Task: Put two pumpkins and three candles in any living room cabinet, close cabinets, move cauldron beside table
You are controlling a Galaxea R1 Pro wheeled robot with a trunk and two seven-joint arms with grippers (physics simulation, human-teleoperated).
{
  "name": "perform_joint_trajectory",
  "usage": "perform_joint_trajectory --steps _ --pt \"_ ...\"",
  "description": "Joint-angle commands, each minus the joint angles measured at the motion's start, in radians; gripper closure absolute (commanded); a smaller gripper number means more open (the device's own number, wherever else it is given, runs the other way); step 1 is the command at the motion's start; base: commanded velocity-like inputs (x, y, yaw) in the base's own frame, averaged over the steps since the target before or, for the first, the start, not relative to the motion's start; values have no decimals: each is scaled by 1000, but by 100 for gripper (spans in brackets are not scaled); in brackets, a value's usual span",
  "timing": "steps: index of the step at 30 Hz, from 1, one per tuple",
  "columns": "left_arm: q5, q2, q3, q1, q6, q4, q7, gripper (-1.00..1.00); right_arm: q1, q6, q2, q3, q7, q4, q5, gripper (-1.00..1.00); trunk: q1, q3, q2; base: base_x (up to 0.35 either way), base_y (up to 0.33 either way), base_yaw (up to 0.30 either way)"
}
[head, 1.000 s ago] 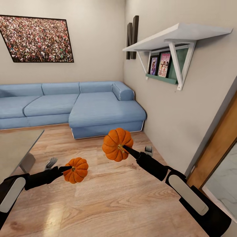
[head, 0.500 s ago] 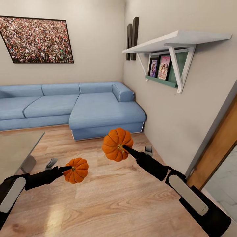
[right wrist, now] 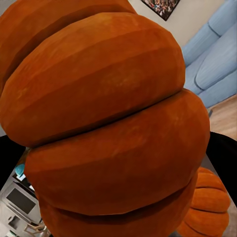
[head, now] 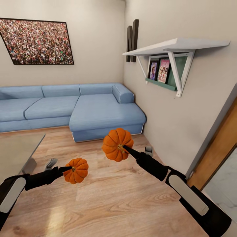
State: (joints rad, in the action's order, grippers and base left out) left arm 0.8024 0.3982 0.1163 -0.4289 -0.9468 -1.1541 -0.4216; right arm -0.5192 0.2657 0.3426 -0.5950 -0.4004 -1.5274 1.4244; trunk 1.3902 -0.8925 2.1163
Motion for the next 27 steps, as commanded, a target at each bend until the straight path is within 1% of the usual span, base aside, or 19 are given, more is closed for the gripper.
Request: perform_joint_trajectory --steps 1,6,9,12,22,27 --pt "-3 0 1 -1 -6 0 -5 100 -1 4 1 -1 -1 0 10 100 -4 2 -7 0 0 0" --pt "-3 -4 -4 -1 -6 -1 10 100 -1 4 1 -2 1 1 10 100 -23 18 -42 -9 0 0" --pt "-3 -7 -4 -1 -6 -1 22 100 -1 4 2 -1 -1 1 10 100 -35 27 -63 -176 0 0" --pt "-3 -14 -5 -1 -6 -3 26 100 -1 3 0 -2 -1 0 10 100 -46 37 -84 -185 0 0" --pt "-3 -18 -6 -1 -6 -3 32 100 -1 3 0 -1 -3 0 10 100 -85 68 -154 -20 0 0" --pt "-3 -18 -6 -1 -6 -3 32 100 -1 3 0 -2 -1 0 10 100 -104 84 -189 -217 0 0"
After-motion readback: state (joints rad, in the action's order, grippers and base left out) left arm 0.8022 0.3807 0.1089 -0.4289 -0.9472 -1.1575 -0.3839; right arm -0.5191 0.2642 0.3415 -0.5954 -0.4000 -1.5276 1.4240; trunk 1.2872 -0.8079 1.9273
